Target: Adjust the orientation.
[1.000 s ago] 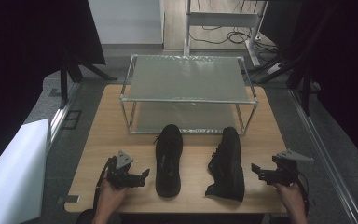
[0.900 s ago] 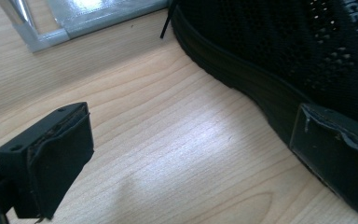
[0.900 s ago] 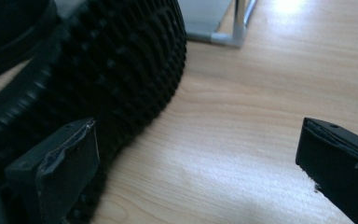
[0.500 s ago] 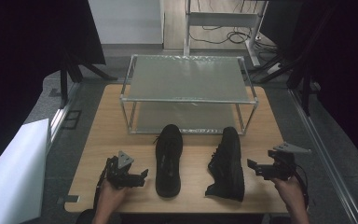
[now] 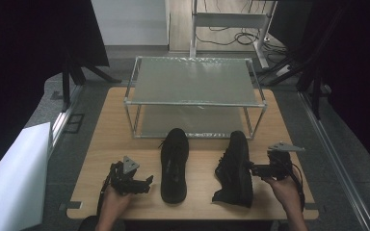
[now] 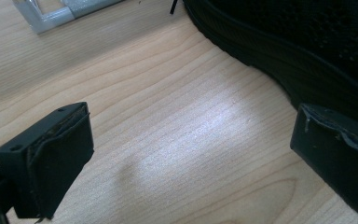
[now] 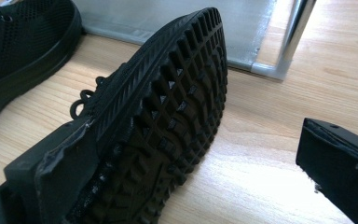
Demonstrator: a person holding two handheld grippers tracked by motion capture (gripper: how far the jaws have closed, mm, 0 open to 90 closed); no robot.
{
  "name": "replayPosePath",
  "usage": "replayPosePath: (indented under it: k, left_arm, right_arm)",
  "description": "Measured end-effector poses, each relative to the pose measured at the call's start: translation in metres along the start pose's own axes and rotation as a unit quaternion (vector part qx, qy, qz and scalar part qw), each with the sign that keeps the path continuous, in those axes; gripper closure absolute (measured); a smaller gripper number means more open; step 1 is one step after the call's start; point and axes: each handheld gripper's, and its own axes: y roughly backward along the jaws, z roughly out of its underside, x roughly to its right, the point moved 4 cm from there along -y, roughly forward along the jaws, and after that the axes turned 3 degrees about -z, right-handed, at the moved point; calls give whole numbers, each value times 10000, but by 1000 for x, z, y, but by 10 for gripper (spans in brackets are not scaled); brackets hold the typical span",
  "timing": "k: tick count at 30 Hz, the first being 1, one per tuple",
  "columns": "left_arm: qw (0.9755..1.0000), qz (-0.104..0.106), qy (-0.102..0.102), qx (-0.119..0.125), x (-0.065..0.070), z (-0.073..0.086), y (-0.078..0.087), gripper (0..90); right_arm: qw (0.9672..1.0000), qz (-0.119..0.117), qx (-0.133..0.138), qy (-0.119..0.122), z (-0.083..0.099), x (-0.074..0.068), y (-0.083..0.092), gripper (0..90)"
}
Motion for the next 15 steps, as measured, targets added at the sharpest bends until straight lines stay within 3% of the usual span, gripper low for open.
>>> replayPosePath:
  k: [4, 12, 15]
  left_arm:
    - [10000, 0, -23, -21, 0, 0, 0, 0]
    - [9999, -27, -34, -93, -1, 2, -1, 0]
    - [9999, -56, -57, -145, 0, 2, -2, 0]
  right_arm:
    - [9998, 176, -38, 123, 0, 1, 4, 0]
    - [9994, 332, -7, -5, 3, 10, 13, 0]
    - [9992, 345, 14, -186, 7, 19, 19, 0]
